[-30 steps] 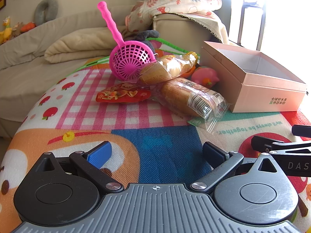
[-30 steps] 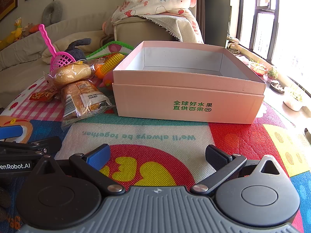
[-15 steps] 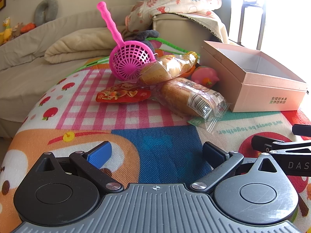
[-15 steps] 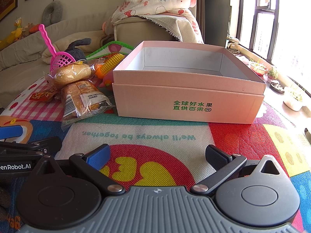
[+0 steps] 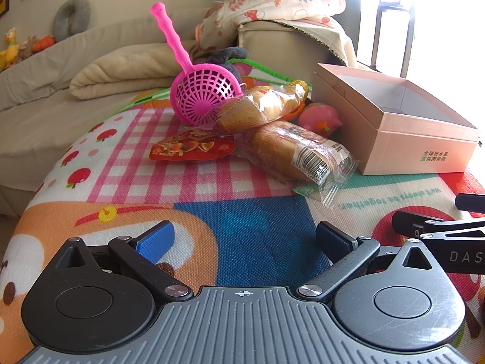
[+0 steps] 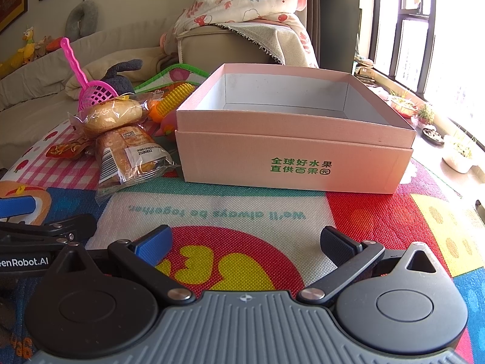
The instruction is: Organize objects
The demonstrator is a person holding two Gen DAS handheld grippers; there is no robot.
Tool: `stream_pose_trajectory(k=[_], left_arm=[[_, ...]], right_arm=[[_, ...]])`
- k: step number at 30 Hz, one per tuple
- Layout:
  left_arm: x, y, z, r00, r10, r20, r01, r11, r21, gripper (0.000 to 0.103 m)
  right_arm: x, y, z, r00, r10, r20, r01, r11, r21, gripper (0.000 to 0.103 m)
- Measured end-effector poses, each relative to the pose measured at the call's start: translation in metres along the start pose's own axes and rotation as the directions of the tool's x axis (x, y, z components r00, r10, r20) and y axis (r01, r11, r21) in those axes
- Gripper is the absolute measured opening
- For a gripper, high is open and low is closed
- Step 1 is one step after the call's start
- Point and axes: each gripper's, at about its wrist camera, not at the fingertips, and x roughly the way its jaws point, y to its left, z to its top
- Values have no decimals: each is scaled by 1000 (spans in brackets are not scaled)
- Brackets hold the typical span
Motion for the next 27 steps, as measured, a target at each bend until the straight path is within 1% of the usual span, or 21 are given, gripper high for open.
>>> stream_pose_trajectory(k=[11, 15, 18, 23, 24, 25, 27], left_arm=[[0, 0, 0, 1000, 0, 0, 0, 1000, 0, 103], [0, 0, 0, 1000, -1, 1, 1, 1000, -2, 103], [-1, 3, -1, 1000, -13, 4, 13, 1000, -15, 102], [-8, 18, 7, 997, -79, 12, 79, 994, -78, 102], [-11, 21, 13, 996, -90, 16, 91, 990, -104, 102], [-12, 24, 20, 994, -104, 18, 106, 985, -135, 102], [-9, 25, 37, 987, -158, 5, 156, 968, -197, 102]], right_arm=[[3, -2, 0, 1000, 20, -9, -20, 1000, -4, 103], [5, -4, 5, 998, 47, -51, -48, 999, -20, 103], [6, -2, 7, 996, 45, -77, -48, 998, -34, 103], [6, -3, 9, 994, 49, -96, -53, 998, -37, 103], [6, -3, 9, 994, 51, -98, -55, 998, -38, 103], [6, -3, 8, 994, 51, -98, -55, 998, -39, 103], [6, -2, 9, 994, 49, -100, -54, 998, -43, 103]])
